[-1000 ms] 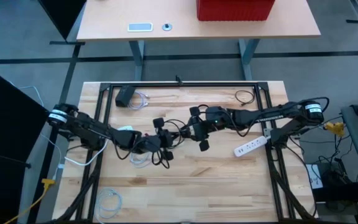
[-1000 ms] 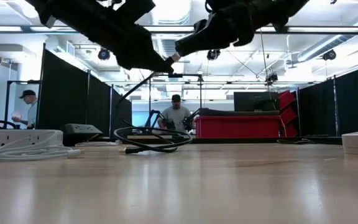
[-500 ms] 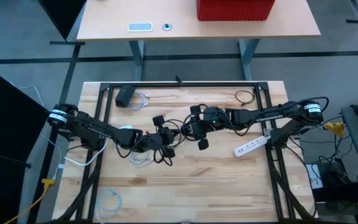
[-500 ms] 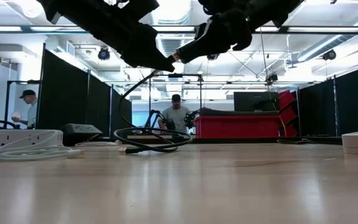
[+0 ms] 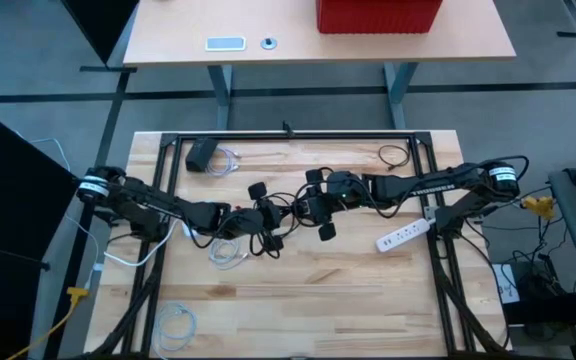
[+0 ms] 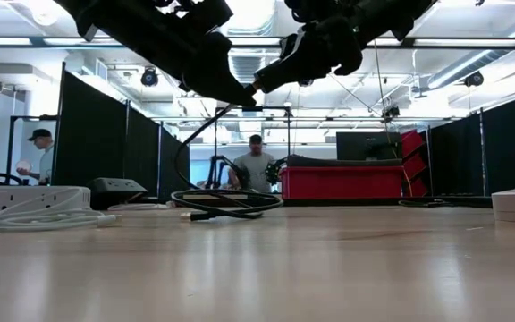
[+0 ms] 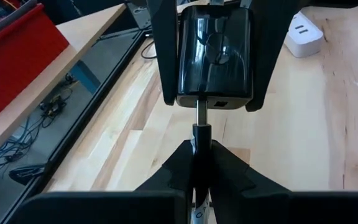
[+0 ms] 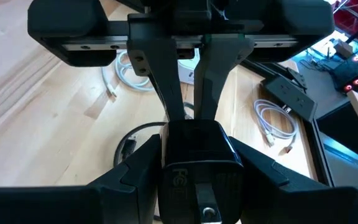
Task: Insert USB
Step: Insert the bottom black charger cable into the black charger adapter
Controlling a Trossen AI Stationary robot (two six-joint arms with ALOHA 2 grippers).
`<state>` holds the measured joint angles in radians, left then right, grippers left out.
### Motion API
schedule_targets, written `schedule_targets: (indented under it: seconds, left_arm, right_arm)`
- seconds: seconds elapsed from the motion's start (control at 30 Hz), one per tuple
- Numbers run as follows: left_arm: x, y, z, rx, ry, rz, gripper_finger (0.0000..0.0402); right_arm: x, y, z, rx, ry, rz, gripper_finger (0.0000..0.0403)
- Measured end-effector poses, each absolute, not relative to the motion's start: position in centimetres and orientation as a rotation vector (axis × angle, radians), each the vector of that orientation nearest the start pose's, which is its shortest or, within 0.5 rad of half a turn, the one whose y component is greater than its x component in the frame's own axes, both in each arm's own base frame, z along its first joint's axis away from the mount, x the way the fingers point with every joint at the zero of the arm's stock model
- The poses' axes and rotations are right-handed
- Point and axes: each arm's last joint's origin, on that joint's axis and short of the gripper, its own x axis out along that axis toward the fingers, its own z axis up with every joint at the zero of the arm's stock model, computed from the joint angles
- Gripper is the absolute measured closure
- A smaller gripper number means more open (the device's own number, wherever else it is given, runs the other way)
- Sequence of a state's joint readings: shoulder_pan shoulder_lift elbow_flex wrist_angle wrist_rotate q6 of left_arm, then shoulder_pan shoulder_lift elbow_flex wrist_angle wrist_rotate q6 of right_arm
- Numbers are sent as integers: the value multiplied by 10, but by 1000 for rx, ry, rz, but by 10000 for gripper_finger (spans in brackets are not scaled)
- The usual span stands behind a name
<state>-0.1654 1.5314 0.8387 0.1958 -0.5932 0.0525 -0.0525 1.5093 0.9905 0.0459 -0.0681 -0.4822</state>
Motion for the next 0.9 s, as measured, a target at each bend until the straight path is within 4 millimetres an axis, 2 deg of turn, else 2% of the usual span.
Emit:
schedule_targets:
  seconds: [0.2, 0.47, 0.9]
  left_arm:
    - [316, -36, 215, 239, 460, 406, 380]
    - [319, -37, 216, 270, 492, 398, 380]
    - [319, -37, 217, 280, 500, 387, 380]
  right_arm:
    - [333, -16, 251, -431, 468, 127, 257]
    - [343, -17, 232, -425, 523, 123, 257]
    - [342, -21, 230, -399, 545, 108, 257]
